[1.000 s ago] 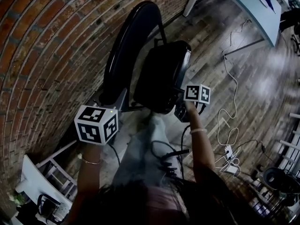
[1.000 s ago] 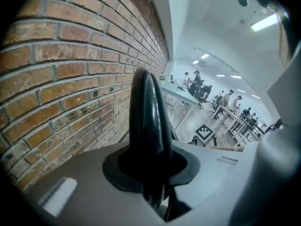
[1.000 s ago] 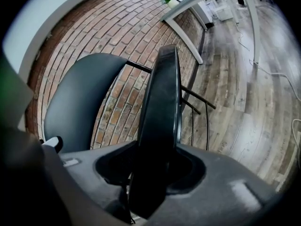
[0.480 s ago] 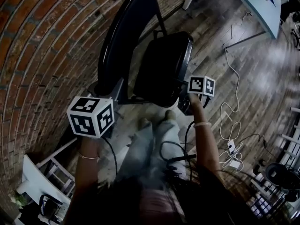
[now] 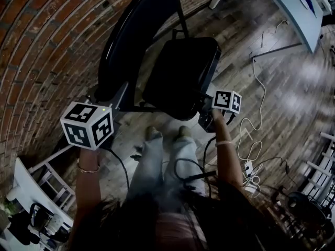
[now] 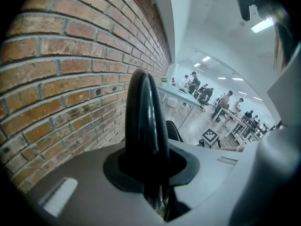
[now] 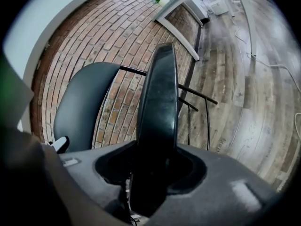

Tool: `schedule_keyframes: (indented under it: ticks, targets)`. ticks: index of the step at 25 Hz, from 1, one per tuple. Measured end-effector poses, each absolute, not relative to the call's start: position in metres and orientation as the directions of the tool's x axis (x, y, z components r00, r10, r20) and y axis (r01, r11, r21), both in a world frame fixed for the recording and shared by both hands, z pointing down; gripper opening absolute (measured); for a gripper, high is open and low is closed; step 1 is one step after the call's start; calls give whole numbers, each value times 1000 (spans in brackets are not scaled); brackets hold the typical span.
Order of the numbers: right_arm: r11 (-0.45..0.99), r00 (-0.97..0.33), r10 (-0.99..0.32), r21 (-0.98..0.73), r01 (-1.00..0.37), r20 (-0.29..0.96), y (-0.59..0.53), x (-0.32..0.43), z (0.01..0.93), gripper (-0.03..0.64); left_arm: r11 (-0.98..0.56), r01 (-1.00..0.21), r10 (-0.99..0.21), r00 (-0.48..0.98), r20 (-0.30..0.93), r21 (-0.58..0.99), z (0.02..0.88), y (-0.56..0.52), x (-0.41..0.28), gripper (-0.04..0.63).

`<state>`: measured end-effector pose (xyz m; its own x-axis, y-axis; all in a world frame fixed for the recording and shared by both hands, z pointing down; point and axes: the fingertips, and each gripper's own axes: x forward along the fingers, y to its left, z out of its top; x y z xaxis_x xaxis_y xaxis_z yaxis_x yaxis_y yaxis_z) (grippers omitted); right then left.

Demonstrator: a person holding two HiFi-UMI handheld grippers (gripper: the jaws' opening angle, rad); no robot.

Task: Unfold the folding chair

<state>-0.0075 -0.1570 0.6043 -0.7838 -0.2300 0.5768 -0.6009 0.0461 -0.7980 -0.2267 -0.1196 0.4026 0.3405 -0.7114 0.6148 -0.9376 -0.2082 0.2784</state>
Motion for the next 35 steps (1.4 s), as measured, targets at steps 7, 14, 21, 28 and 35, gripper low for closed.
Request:
schedule_keyframes:
  ticks: [7, 14, 21, 28, 35]
  targets:
    - [24, -808, -193, -820, -571, 557, -154, 16, 617, 179, -202, -942, -721, 327, 611, 267, 407, -122, -217, 74]
    - [18, -826, -168, -836, -548, 538, -151, 39, 631, 184, -188, -950, -730, 306, 611, 251, 413, -122, -202, 72]
    - [5, -840, -145, -848, -529, 523, -144, 64, 645, 187, -190, -949, -738, 308, 601, 253, 416, -116, -178, 72]
    - [-2, -853, -127, -860, -511, 507, -138, 87, 658, 191, -187, -953, -745, 296, 598, 239, 417, -111, -152, 72]
    - [-16, -864, -111, -870, -492, 491, -135, 110, 676, 196, -183, -955, -748, 289, 598, 232, 423, -109, -133, 71]
